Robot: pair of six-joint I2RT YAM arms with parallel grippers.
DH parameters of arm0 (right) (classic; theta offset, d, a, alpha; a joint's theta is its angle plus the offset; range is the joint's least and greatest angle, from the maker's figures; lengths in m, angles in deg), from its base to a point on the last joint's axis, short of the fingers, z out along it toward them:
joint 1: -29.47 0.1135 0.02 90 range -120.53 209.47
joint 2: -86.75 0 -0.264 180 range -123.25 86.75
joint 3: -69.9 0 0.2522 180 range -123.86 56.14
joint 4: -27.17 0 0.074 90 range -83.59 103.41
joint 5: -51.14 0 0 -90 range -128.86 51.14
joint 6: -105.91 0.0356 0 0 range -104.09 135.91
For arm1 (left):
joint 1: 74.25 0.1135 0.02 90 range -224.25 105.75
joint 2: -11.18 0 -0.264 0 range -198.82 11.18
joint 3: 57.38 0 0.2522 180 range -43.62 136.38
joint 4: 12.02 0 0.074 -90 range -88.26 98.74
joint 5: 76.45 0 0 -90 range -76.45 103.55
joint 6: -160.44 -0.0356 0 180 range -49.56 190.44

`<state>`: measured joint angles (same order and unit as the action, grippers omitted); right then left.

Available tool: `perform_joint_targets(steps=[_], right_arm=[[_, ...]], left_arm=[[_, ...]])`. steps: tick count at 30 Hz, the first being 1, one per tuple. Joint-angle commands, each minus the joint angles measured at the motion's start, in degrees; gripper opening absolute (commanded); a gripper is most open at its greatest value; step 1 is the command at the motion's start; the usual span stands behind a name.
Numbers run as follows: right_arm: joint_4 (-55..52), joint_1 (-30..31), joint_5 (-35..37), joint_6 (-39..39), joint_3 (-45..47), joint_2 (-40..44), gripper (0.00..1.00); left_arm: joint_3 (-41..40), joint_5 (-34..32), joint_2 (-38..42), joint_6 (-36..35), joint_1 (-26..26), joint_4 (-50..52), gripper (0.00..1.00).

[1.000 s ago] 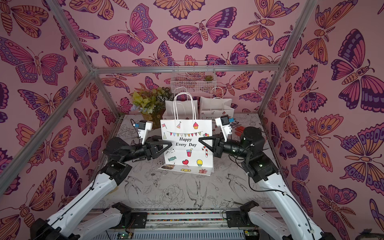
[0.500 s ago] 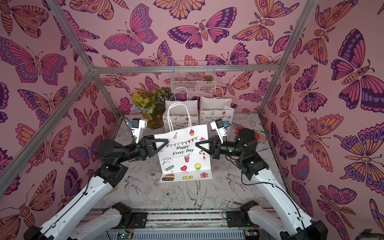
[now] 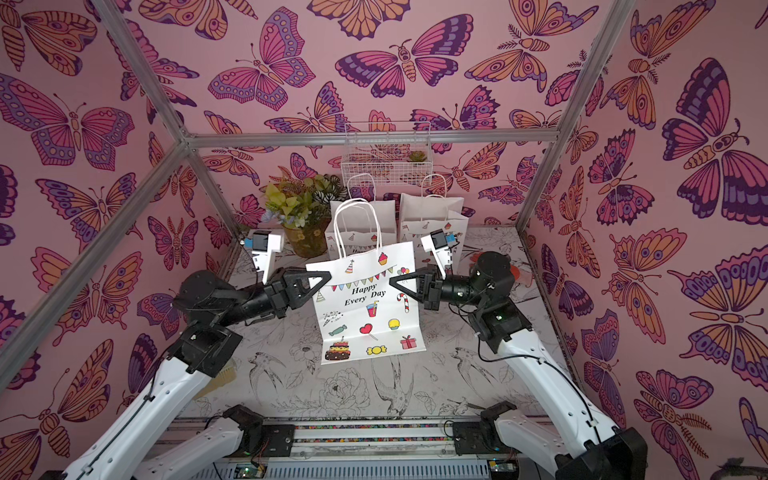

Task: Put away the paper bag
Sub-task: Press the paper bag.

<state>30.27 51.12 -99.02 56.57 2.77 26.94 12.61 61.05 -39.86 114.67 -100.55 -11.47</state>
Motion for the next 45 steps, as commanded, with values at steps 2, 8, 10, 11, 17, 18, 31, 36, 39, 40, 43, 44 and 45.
perform_joint_targets(steps=[2, 8, 10, 11, 17, 18, 31, 36, 39, 40, 43, 44, 45], right_arm=[[3.6, -0.8, 0.9, 1.1, -1.9, 0.1, 0.0], [6.5, -0.8, -0.2, 2.8, -1.2, -0.4, 0.0], [4.8, -0.8, -0.2, 1.7, -1.4, 0.1, 0.0], [4.0, -0.8, -0.1, 1.0, -1.3, 0.5, 0.0], [7.1, -0.9, 0.8, 2.8, 0.5, 0.8, 0.0], [6.9, -0.9, 0.8, 2.8, 0.5, 0.9, 0.0], [-1.1, -0.9, -5.5, -2.2, 1.1, 4.3, 0.43], [-16.1, -0.9, -10.6, -13.7, -0.8, 5.3, 0.72], [-19.0, -0.8, -11.9, -16.0, -1.0, 4.8, 0.74], [-18.9, -0.9, -12.0, -15.9, -1.0, 4.7, 0.73], [-17.5, -0.9, -12.1, -14.8, -0.8, 4.6, 0.51], [-17.1, -0.8, -12.2, -14.5, -0.7, 4.5, 0.42], [-16.6, -0.8, -12.3, -14.2, -0.6, 4.4, 0.33]], left_arm=[[-1.4, 0.5, -0.4, -2.2, -0.3, 4.7, 0.52], [-7.8, -0.3, 1.5, -1.4, -2.1, 1.7, 0.63], [-9.1, -0.5, 2.3, -1.8, -2.4, 1.6, 0.61], [-9.7, -0.5, 2.5, -2.0, -2.5, 1.5, 0.6], [-12.2, -1.3, 3.0, -2.6, -2.7, 0.2, 0.28], [-12.7, -1.4, 2.9, -2.3, -2.8, -0.6, 0.17], [-8.7, -4.1, -0.9, -3.3, -3.1, -0.3, 0.0], [-6.8, -6.2, -0.3, -4.0, -3.1, 0.4, 0.0], [-6.1, -6.9, -0.3, -4.3, -3.1, 0.4, 0.0], [-5.8, -6.8, -0.3, -4.3, -3.1, 0.4, 0.0], [-4.9, -5.7, -0.6, -4.4, -3.1, 0.4, 0.0], [-4.7, -5.4, -0.7, -4.4, -3.1, 0.4, 0.0], [-4.7, -5.1, -0.8, -4.5, -3.1, 0.4, 0.0]])
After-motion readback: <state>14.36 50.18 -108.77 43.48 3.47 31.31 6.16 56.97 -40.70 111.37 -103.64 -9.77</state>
